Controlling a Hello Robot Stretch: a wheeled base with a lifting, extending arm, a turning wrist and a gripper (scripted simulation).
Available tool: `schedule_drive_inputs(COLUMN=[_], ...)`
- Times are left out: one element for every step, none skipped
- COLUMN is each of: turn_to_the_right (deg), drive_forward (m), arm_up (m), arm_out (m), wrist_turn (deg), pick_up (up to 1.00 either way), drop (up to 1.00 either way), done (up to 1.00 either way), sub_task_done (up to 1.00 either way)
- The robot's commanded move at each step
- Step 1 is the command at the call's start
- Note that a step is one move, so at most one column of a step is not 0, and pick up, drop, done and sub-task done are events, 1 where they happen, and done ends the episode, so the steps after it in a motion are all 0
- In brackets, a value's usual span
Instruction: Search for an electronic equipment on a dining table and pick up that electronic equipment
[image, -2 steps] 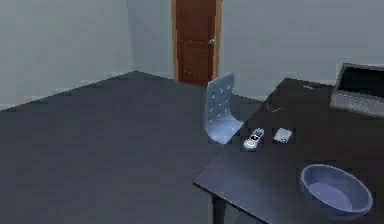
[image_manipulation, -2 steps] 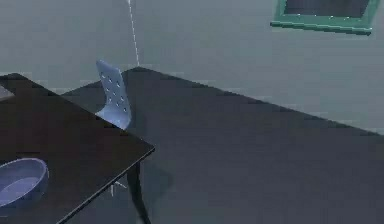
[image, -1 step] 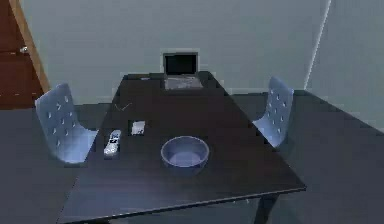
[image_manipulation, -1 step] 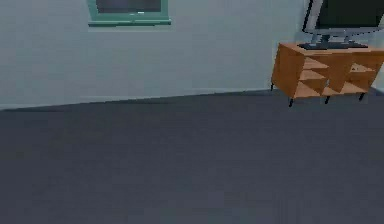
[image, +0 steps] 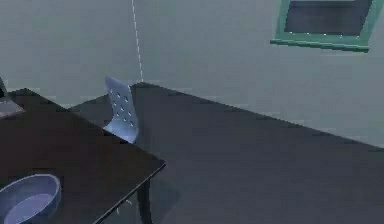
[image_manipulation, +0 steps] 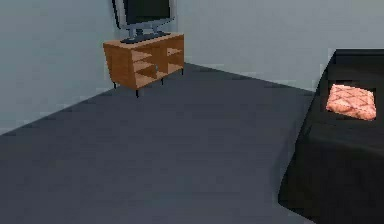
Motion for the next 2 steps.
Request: schedule_drive_inputs(turn_to_the_right=[24.0, 0.0], drive_forward=[0.0, 0.1], arm_up=[0.0, 0.0], arm_out=[0.0, 0.0], wrist_turn=[0.0, 0.0], pick_up=[0.0, 0.0], drop=[0.0, 0.0], done=[0.0, 0.0], sub_task_done=[0.0, 0.0])
